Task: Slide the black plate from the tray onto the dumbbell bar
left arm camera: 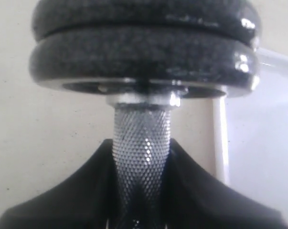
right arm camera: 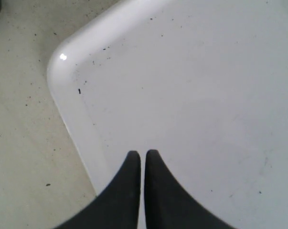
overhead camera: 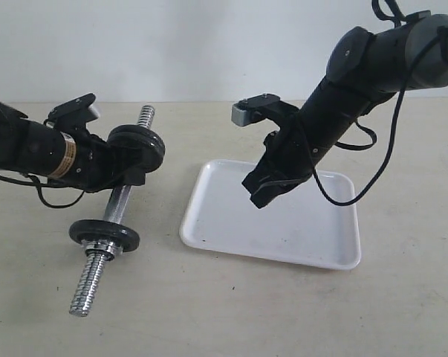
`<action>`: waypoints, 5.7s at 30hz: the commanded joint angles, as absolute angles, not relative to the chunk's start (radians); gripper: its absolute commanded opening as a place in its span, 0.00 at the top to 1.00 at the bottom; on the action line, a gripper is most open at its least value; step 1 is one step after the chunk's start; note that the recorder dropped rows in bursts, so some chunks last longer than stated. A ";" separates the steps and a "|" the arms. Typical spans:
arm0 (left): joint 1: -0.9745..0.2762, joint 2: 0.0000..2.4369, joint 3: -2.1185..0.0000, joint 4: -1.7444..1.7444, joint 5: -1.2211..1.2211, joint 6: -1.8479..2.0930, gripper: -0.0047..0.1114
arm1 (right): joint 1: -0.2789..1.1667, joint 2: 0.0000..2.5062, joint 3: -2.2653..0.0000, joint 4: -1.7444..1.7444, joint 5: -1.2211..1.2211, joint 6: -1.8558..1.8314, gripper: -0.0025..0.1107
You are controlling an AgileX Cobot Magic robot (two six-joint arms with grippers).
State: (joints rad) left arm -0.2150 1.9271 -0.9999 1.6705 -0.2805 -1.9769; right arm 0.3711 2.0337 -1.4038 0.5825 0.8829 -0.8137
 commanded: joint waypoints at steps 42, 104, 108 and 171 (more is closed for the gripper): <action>-0.280 1.995 -1.107 1.499 -0.273 -1.925 0.92 | 0.369 2.022 -1.408 0.560 0.861 -0.802 0.98; -0.280 1.995 -1.122 1.514 -0.307 -1.891 0.63 | 0.369 2.022 -1.408 0.549 0.878 -0.789 0.98; -0.280 1.995 -1.122 1.514 -0.307 -1.891 0.63 | 0.369 2.022 -1.408 0.549 0.878 -0.789 0.98; -0.191 1.169 -1.018 1.744 -0.583 -1.875 0.92 | 0.369 1.300 -1.408 0.435 0.948 -0.658 0.98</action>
State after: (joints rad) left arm -0.1939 1.2639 -1.0263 1.7384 -0.5720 -1.9050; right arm 0.3711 1.4114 -1.4038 0.4486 0.9262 -0.6730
